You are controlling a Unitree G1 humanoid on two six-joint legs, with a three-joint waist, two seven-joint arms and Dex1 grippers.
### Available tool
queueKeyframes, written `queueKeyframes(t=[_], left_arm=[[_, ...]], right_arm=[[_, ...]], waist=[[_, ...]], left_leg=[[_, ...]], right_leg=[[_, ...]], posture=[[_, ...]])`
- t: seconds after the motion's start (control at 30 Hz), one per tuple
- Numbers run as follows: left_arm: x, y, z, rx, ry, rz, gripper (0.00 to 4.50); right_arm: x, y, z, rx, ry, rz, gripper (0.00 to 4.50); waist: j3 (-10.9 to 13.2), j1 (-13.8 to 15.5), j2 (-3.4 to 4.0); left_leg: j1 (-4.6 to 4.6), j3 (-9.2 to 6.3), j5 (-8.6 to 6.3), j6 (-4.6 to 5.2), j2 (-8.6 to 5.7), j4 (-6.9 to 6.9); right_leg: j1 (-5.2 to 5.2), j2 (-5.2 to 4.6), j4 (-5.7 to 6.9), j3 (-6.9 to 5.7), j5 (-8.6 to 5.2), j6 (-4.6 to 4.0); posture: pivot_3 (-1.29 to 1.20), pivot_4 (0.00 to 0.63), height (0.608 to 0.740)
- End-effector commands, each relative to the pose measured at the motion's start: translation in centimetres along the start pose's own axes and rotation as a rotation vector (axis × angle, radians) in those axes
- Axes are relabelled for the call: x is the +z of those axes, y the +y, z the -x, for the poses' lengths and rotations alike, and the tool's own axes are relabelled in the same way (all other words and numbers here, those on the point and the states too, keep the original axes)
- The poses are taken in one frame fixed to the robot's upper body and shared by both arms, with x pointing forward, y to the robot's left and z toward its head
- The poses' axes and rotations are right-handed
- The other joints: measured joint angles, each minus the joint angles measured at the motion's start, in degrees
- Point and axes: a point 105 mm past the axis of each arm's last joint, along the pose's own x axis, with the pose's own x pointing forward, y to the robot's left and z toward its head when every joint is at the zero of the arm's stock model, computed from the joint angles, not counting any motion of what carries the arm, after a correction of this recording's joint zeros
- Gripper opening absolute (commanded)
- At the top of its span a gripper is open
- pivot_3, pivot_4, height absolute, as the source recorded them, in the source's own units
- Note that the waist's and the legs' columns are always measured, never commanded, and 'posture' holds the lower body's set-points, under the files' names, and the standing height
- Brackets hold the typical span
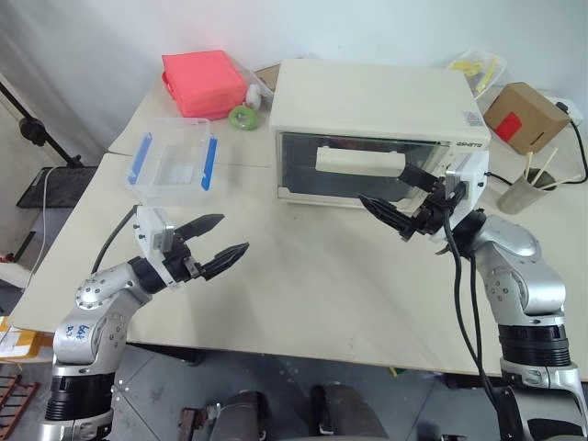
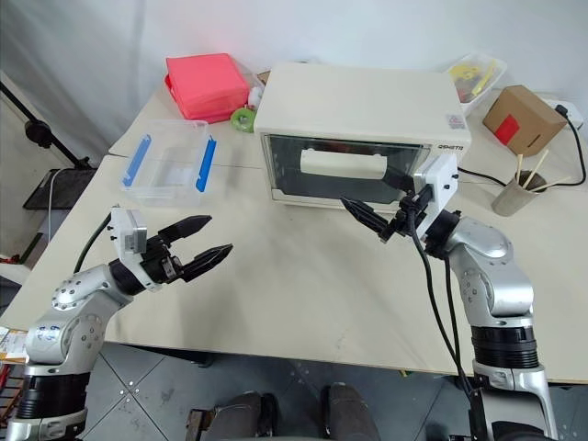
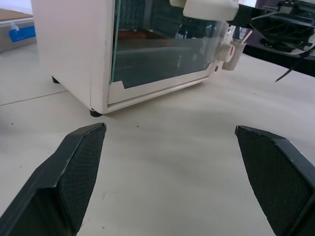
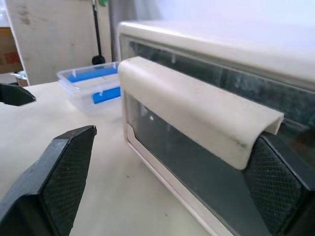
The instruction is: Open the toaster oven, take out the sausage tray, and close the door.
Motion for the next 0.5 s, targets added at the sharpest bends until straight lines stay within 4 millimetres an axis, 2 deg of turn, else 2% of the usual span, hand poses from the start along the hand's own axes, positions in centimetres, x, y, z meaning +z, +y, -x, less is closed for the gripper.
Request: queueKeyframes(t=[0.03, 0.1, 0.2, 0.3, 0.5], left_arm=[[0.9, 0.4, 0.2, 0.016, -0.031, -0.002, 4.46], [1.5, 0.9, 0.0, 0.023, -0.058, 0.026, 4.46], [2.5, 1.5, -0.7, -0.009, -0.094, 0.027, 3.89], [3.1, 2.3, -1.9, -0.011, -0.117, 0.015, 2.94], [4.1, 3.9, -6.0, -0.005, -0.151, -0.038, 0.99]], right_arm=[[0.0, 2.3, 0.9, 0.124, 0.035, 0.112, 4.50], [-1.0, 2.8, 2.0, 0.151, 0.090, 0.158, 4.50], [-2.1, 3.1, 3.3, 0.169, 0.149, 0.221, 4.50], [-2.3, 2.8, 3.5, 0.152, 0.145, 0.233, 4.50], [-2.3, 2.4, 3.5, 0.129, 0.136, 0.265, 4.50]], waist=[[0.00, 0.05, 0.00], [0.00, 0.08, 0.00], [0.00, 0.11, 0.00], [0.00, -0.02, 0.00], [0.01, 0.17, -0.01]], left_leg=[[0.00, 0.00, 0.00, 0.00, 0.00, -0.02], [-0.03, 0.01, 0.00, 0.00, 0.00, -0.04], [-0.04, 0.01, 0.00, 0.00, -0.01, 0.03], [-0.02, 0.05, 0.04, 0.03, -0.03, 0.15], [0.05, 0.06, 0.09, -0.05, -0.03, 0.15]], right_leg=[[-0.03, 0.00, 0.02, 0.00, 0.00, 0.00], [-0.07, 0.01, 0.03, 0.00, 0.00, 0.00], [-0.04, 0.00, 0.01, 0.00, 0.00, 0.00], [0.01, 0.00, 0.05, 0.04, 0.00, 0.00], [0.03, 0.03, 0.10, 0.03, 0.00, 0.00]], posture=[[0.00, 0.150, 0.740], [0.00, 0.150, 0.740], [0.00, 0.150, 0.740], [0.00, 0.150, 0.740], [0.00, 0.150, 0.740]])
